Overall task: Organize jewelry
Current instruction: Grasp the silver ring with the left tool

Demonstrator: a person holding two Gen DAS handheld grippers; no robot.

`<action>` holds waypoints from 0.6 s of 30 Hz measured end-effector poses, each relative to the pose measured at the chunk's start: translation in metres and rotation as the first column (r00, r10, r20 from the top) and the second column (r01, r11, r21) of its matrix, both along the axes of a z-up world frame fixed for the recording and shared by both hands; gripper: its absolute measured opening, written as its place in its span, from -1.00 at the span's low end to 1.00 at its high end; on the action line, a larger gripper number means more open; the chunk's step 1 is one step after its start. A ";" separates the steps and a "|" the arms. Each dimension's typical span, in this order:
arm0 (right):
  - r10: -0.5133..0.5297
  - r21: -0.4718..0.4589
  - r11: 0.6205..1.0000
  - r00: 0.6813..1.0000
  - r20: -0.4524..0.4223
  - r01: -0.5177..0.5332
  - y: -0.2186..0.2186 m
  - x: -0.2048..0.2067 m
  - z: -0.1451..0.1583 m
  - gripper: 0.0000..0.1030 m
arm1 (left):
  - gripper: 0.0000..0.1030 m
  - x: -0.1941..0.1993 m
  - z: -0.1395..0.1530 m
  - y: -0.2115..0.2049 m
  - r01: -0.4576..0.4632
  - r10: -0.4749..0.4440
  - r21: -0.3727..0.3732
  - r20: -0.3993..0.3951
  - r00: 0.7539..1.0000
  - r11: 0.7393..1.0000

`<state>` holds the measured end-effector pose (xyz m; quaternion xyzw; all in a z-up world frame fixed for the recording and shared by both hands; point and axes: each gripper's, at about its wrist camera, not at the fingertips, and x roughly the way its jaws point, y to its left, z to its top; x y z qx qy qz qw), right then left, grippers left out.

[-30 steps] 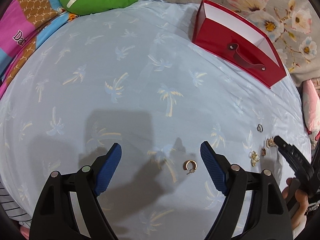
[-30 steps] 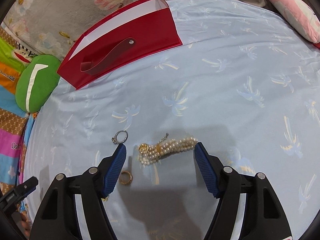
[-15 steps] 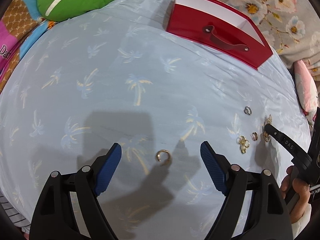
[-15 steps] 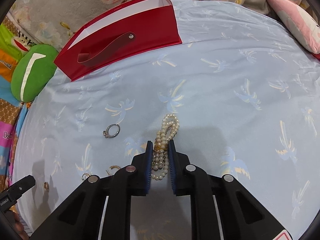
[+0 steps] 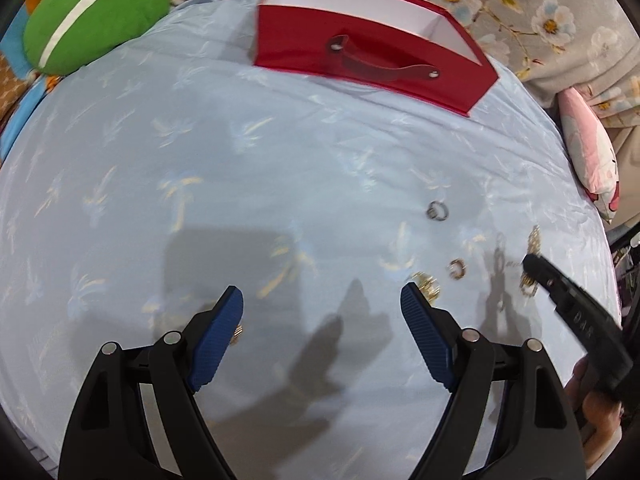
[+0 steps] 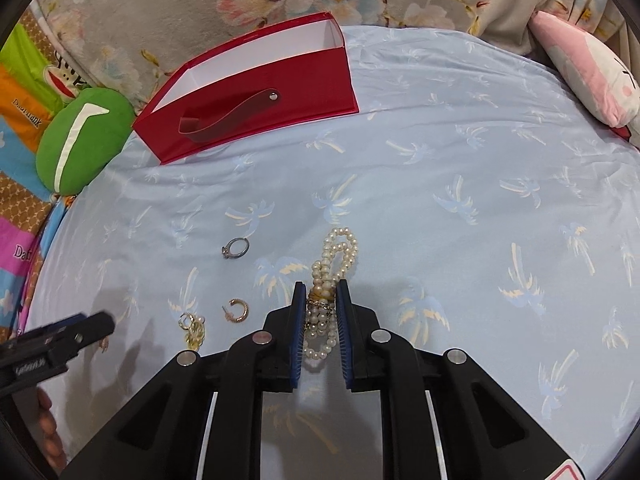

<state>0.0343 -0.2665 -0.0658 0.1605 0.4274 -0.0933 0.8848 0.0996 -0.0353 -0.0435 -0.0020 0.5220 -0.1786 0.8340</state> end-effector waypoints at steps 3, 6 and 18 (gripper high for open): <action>0.003 0.008 1.000 1.000 -0.002 -0.003 0.000 -0.004 0.001 -0.73 | 0.53 0.007 0.002 -0.028 0.048 -0.048 0.005 0.018 0.999 0.999; 0.000 0.012 1.000 1.000 0.001 0.000 -0.004 -0.007 0.002 -0.73 | 0.53 0.017 -0.003 -0.059 0.101 -0.101 0.018 0.020 0.995 0.995; -0.053 0.064 0.996 0.998 -0.019 0.054 -0.030 -0.017 -0.001 -0.73 | 0.08 0.035 -0.033 -0.128 0.161 -0.165 0.109 0.028 0.986 0.981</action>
